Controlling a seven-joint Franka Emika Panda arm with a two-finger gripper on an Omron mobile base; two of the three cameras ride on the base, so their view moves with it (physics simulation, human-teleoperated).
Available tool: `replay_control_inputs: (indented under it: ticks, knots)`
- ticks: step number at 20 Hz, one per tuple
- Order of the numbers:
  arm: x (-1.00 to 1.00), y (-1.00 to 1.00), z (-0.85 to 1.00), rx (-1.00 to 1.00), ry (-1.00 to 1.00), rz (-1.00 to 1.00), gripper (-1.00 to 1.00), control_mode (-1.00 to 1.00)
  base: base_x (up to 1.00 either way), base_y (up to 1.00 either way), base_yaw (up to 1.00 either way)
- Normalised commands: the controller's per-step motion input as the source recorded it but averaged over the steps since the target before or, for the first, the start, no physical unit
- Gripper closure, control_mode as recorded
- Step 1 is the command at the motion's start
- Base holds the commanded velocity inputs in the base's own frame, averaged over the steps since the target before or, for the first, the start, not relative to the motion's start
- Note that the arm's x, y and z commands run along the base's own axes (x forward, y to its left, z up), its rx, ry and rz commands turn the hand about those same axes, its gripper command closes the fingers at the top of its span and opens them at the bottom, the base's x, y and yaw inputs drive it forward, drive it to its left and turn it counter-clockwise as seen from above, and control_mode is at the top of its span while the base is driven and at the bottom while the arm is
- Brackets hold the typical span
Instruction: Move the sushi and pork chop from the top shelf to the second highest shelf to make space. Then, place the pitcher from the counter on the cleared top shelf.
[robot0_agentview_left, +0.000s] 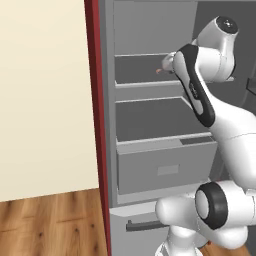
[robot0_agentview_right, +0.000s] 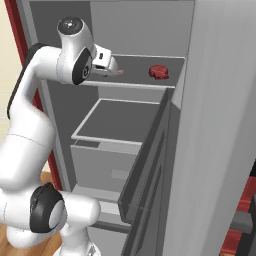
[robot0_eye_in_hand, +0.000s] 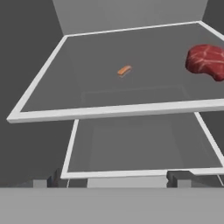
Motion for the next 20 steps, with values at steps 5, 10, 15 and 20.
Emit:
replay_control_inputs:
  ticks: [5,10,15,20]
  knots:
    - [0.5,0.0,-0.35,0.0,0.0,-0.01,-1.0,-1.0,0.0,0.0,0.0]
    - [0.63,-0.02,-0.38,0.0,0.0,0.0,-1.0,-1.0,0.0,0.0,0.0]
    - [0.7,0.0,-0.29,0.0,0.0,-0.01,-1.0,-1.0,0.0,0.0,0.0]
    - [0.57,0.0,-0.09,0.0,0.0,-0.02,-1.0,-1.0,0.0,0.0,0.0]
